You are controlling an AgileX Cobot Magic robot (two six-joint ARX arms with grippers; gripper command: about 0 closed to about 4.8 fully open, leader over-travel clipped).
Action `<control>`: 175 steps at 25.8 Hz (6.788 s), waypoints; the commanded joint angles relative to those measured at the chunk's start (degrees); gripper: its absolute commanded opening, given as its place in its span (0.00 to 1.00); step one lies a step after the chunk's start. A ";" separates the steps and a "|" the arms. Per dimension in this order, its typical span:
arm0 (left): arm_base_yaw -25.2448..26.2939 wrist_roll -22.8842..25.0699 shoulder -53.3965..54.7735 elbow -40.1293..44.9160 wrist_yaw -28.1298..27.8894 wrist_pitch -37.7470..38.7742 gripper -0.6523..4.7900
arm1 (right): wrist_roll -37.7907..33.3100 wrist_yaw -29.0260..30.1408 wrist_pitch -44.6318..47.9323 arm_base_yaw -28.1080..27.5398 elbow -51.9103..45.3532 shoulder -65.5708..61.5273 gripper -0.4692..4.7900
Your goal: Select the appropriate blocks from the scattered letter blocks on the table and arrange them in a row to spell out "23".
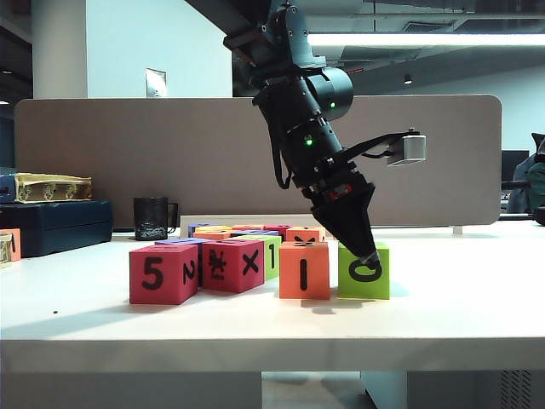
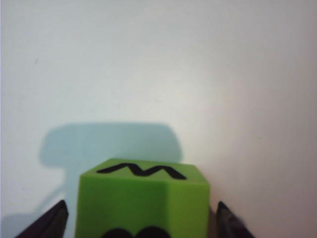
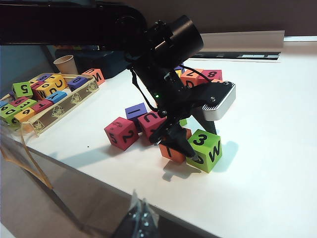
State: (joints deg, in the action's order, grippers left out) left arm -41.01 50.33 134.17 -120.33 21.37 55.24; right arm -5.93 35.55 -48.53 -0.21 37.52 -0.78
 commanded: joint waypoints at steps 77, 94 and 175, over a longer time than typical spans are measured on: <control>-8.94 -16.09 3.72 -9.44 -12.85 5.92 0.15 | 0.17 -0.04 0.33 0.00 0.11 0.57 0.09; -9.25 -16.06 3.76 -9.33 -25.73 6.73 0.11 | 0.17 0.15 0.09 0.02 0.11 0.59 0.09; 8.96 -26.71 -9.18 16.72 -21.27 -0.39 0.11 | 0.17 0.15 -1.40 0.00 -1.38 -1.20 0.09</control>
State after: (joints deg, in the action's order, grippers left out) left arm -32.08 23.53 124.86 -103.50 3.40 57.98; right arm -5.93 35.62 -49.78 -0.19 35.99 -1.85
